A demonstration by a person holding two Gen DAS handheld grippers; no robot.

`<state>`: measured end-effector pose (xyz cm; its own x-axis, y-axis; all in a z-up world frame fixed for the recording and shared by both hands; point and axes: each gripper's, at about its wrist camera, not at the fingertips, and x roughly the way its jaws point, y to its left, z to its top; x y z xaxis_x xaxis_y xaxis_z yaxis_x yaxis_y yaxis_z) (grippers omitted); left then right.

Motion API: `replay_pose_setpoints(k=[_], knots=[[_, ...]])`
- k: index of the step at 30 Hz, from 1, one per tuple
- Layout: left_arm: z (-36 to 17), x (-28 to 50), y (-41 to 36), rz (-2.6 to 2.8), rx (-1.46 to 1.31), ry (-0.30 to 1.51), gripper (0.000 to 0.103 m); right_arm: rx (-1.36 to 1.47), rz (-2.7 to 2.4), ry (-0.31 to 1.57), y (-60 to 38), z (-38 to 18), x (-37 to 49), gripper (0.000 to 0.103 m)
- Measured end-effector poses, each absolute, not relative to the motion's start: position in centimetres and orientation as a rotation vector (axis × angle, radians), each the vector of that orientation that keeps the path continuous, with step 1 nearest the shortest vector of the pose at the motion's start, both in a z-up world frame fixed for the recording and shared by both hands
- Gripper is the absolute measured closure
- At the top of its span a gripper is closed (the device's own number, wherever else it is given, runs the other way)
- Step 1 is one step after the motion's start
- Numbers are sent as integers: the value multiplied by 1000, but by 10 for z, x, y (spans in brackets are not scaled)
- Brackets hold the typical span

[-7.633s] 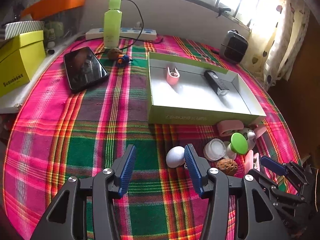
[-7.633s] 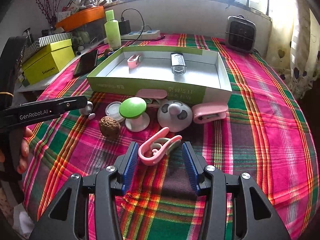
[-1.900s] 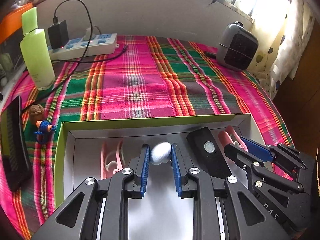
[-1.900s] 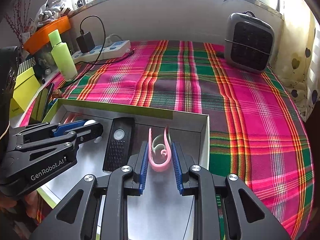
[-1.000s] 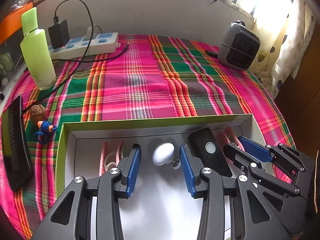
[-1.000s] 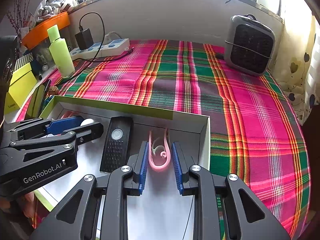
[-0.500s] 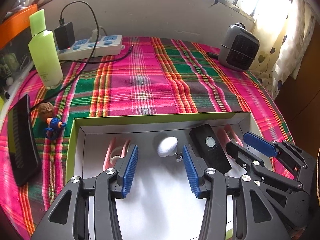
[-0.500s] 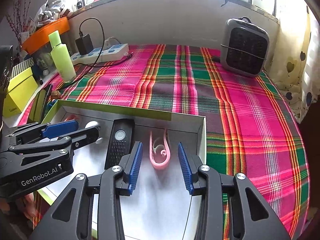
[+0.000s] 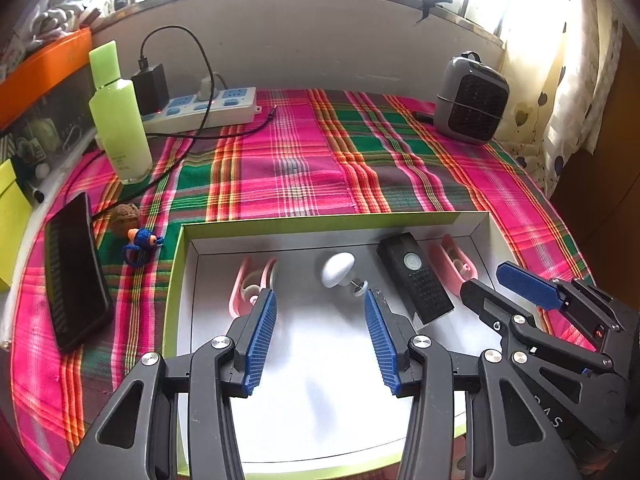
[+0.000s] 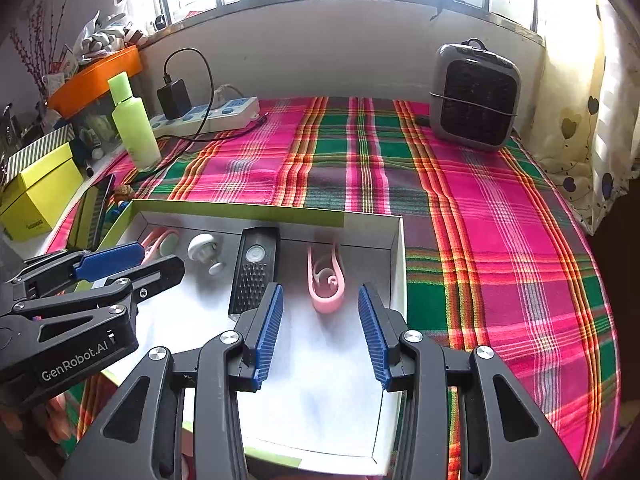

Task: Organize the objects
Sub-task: 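Lift both grippers out of the box toward the items beside it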

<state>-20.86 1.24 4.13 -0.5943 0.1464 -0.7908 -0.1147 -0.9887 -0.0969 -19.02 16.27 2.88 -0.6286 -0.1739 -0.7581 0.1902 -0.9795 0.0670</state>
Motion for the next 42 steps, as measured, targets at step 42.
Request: replay_pose_setpoints(k=[42], knots=[[52, -102, -9, 2744, -1212, -127, 58, 1097, -2684, -13, 162, 42, -87, 62]])
